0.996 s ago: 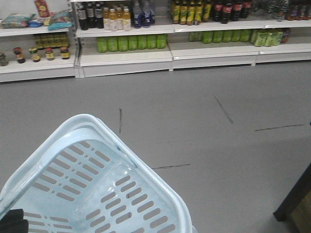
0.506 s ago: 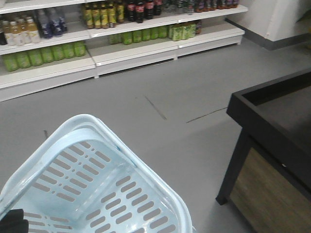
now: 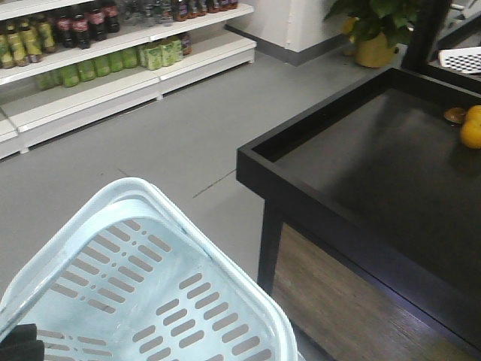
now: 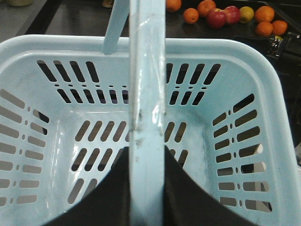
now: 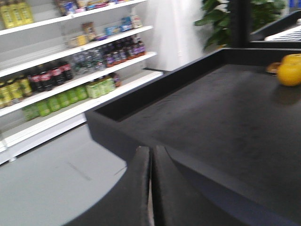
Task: Pick three apples into basket with both arms
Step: 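Drive the base around carrying the basket in the left gripper, then approach the table with red apples and oranges, basket held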
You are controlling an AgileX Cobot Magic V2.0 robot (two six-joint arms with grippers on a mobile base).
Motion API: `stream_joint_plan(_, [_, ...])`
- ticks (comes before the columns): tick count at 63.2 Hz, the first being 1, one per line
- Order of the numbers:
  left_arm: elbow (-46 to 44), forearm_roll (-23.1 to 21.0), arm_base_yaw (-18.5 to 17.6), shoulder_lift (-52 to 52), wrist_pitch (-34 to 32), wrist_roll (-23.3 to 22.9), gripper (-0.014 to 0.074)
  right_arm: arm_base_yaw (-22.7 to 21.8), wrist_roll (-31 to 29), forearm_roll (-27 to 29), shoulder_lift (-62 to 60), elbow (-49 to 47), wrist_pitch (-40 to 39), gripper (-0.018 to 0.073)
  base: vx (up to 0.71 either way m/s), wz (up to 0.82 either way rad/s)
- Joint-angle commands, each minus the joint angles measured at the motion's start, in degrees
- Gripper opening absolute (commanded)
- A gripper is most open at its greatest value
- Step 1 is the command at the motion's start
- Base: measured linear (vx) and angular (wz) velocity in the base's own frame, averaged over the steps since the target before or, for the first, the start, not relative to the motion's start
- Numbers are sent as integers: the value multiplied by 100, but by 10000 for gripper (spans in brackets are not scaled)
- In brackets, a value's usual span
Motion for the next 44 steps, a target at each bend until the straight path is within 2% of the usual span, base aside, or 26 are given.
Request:
stream_joint_plan(1, [-168, -380, -29, 37, -390, -35, -8, 4, -22, -57, -77, 78, -410, -4, 11, -61])
stream_joint_plan(44, [-168, -380, -29, 37, -390, -35, -8, 4, -22, -57, -77, 78, -410, -4, 4, -61])
